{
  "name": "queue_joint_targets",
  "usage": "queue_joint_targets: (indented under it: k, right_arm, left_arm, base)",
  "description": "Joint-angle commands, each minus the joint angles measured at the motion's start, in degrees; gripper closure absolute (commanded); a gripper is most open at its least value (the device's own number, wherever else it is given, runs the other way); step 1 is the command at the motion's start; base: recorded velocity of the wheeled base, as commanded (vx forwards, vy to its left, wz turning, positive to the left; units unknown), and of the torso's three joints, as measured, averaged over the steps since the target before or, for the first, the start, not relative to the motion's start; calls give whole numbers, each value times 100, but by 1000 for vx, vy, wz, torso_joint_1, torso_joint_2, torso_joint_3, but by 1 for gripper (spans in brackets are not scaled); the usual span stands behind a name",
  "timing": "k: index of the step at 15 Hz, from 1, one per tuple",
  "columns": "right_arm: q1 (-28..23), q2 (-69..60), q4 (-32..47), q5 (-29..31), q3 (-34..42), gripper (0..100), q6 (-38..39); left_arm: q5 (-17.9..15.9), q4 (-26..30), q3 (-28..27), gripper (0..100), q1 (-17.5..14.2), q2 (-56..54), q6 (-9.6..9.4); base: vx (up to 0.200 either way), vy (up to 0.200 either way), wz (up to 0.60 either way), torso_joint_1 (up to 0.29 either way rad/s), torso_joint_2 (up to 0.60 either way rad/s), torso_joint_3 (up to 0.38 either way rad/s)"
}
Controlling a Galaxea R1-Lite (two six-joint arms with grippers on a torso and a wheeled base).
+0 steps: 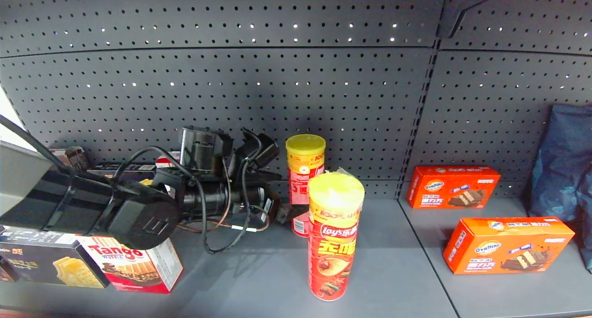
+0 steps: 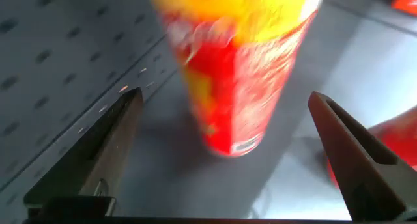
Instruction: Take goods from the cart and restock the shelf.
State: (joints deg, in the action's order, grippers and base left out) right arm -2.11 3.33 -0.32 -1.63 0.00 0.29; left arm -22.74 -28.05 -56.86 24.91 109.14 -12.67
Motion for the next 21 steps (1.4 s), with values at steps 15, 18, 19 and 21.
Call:
queue_joint_targets:
  k: [15,18,19,21]
  right_arm:
    - [0,10,-3,-4,0,0,6]
    - [0,10,-3,-4,0,0,6]
    - [0,10,-3,-4,0,0,-3]
    - [0,10,-3,-4,0,0,-3]
  left_arm:
    - [920,-236,263,0,-161,19,247]
    - [1017,-236,263,0,-267,19,238]
    - [1034,-245,263,0,-328,19,229]
    - [1043,-245,263,0,-346,19,229]
  base:
    - [0,0,0,0,0,0]
    - [0,0,0,0,0,0]
    - [0,0,0,0,0,0]
    - [0,0,0,0,0,0]
